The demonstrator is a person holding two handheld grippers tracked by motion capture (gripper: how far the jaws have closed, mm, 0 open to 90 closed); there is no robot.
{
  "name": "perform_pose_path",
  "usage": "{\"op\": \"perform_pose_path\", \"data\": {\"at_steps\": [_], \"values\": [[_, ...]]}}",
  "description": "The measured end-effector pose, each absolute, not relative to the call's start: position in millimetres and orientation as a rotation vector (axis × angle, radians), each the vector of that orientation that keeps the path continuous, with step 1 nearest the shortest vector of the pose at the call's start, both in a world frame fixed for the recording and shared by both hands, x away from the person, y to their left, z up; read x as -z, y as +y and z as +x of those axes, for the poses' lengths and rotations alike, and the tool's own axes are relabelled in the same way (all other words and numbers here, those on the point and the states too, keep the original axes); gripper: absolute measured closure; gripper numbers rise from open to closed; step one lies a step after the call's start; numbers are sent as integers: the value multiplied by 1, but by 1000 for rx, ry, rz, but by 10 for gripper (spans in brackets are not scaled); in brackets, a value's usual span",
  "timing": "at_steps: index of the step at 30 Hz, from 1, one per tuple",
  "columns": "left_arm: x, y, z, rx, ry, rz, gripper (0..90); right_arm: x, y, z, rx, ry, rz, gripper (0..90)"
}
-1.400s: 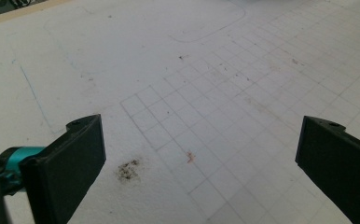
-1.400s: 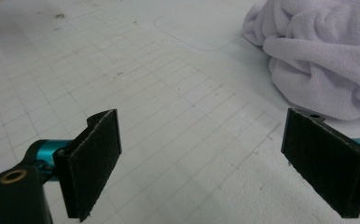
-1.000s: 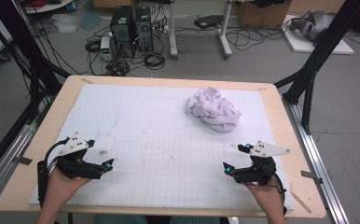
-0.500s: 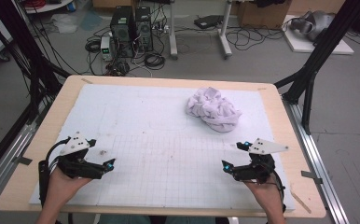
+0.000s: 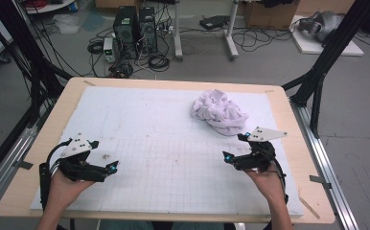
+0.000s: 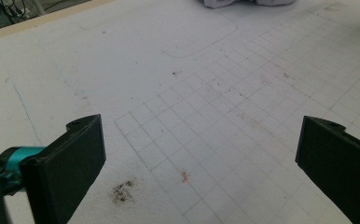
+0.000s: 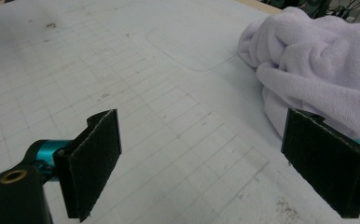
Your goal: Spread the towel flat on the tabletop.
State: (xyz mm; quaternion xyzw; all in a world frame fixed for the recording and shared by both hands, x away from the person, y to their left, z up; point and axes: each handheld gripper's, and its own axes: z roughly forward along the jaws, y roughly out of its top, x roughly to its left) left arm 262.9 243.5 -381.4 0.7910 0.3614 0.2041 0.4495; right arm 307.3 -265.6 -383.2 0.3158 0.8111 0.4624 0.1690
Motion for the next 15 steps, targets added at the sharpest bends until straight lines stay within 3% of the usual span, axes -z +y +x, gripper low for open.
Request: {"op": "perform_pose_path", "data": {"at_steps": [15], "values": [[377, 239, 268, -495, 878, 1950, 20, 365, -253, 368, -1225, 2342, 956, 113]]}}
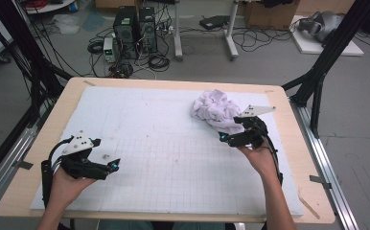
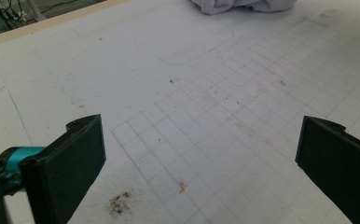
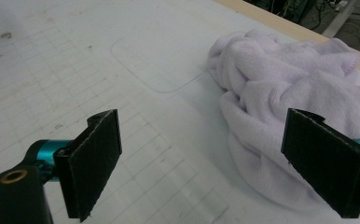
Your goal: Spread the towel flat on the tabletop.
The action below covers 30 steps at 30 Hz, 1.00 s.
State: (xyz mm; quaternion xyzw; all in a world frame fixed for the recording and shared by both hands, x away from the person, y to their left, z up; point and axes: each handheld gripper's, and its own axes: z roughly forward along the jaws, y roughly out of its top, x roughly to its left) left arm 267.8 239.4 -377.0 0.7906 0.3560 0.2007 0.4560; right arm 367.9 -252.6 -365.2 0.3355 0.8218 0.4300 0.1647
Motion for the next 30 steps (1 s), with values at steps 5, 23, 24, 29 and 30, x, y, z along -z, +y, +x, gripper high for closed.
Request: {"op": "perform_pose_path", "data": {"at_steps": [5, 23, 24, 29, 30], "values": [[377, 238, 269, -493, 879, 1944, 20, 362, -248, 389, -1170, 2369, 985, 149], [387, 234, 275, -454, 889, 1953, 20, 410, -239, 431, -922, 2373, 1043, 501], [388, 234, 275, -454, 888, 1955, 20, 411, -237, 431, -902, 2371, 1033, 525], [388, 234, 274, -455, 886, 1947, 20, 412, -236, 433, -869, 2374, 1025, 697], [388, 234, 274, -455, 886, 1947, 20, 412, -236, 433, -869, 2374, 1025, 697]]}}
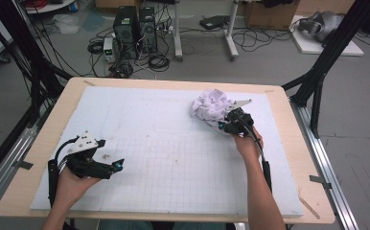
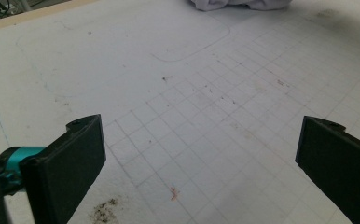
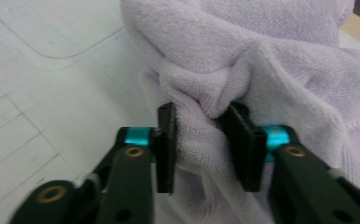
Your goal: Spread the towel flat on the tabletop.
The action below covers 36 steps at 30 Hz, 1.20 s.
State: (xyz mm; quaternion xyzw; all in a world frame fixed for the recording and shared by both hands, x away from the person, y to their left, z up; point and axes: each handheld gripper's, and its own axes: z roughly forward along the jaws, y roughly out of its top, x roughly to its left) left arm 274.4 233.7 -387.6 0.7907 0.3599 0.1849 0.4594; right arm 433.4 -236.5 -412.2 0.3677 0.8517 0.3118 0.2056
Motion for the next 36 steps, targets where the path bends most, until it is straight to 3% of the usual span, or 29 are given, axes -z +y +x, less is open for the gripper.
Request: {"op": "perform_pose_path", "data": {"at_steps": [1, 4, 19, 29, 31, 32, 33, 34, 36], "values": [[387, 234, 274, -458, 888, 1946, 20, 409, -237, 432, -860, 2388, 1005, 743], [387, 236, 274, -458, 891, 1945, 20, 402, -235, 428, -861, 2403, 962, 767], [381, 235, 273, -457, 879, 1922, 20, 347, -226, 370, -1236, 2458, 787, 775], [380, 229, 274, -447, 856, 1932, 20, 355, -203, 315, -1431, 2582, 631, 765], [381, 228, 275, -442, 861, 1929, 20, 362, -199, 308, -1372, 2613, 615, 727], [382, 227, 277, -430, 865, 1926, 20, 365, -199, 306, -1347, 2620, 619, 656], [382, 227, 277, -430, 865, 1926, 20, 365, -199, 306, -1347, 2620, 619, 656], [383, 223, 279, -423, 865, 1929, 20, 364, -204, 304, -1398, 2624, 631, 558], [384, 219, 281, -411, 864, 1924, 20, 358, -209, 303, -1474, 2595, 624, 518]]}}
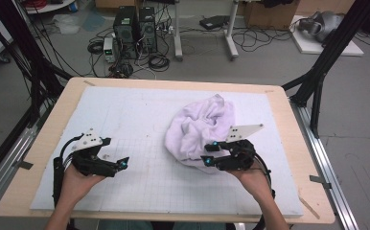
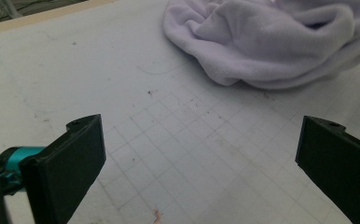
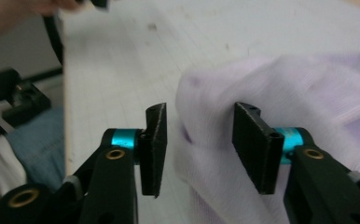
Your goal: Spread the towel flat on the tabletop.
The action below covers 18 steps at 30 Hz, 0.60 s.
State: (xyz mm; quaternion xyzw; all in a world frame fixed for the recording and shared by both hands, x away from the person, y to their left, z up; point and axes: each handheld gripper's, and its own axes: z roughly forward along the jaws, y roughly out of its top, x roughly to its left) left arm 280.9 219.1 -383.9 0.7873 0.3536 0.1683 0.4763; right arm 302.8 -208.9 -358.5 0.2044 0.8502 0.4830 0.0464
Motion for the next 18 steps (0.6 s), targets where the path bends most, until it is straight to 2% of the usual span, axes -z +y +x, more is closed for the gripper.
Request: {"op": "perform_pose_path", "data": {"at_steps": [3, 7, 8, 11, 12, 13, 14, 15, 18], "values": [[385, 212, 285, -392, 854, 1925, 20, 350, -215, 303, -1451, 2551, 641, 478], [388, 207, 289, -379, 847, 1932, 29, 356, -217, 310, -1374, 2547, 679, 454], [388, 204, 290, -373, 844, 1926, 81, 369, -215, 316, -1300, 2575, 714, 447], [389, 198, 294, -361, 834, 1927, 93, 382, -212, 319, -1185, 2598, 726, 477], [389, 196, 295, -356, 826, 1927, 99, 389, -211, 320, -1147, 2609, 736, 544], [389, 191, 297, -350, 820, 1926, 109, 404, -213, 321, -1126, 2656, 746, 726], [389, 191, 297, -350, 820, 1926, 123, 407, -213, 320, -1117, 2672, 743, 781], [390, 187, 300, -344, 808, 1936, 139, 411, -215, 317, -1118, 2677, 742, 817], [392, 181, 302, -342, 796, 1950, 167, 411, -218, 311, -1117, 2668, 743, 829]]}}
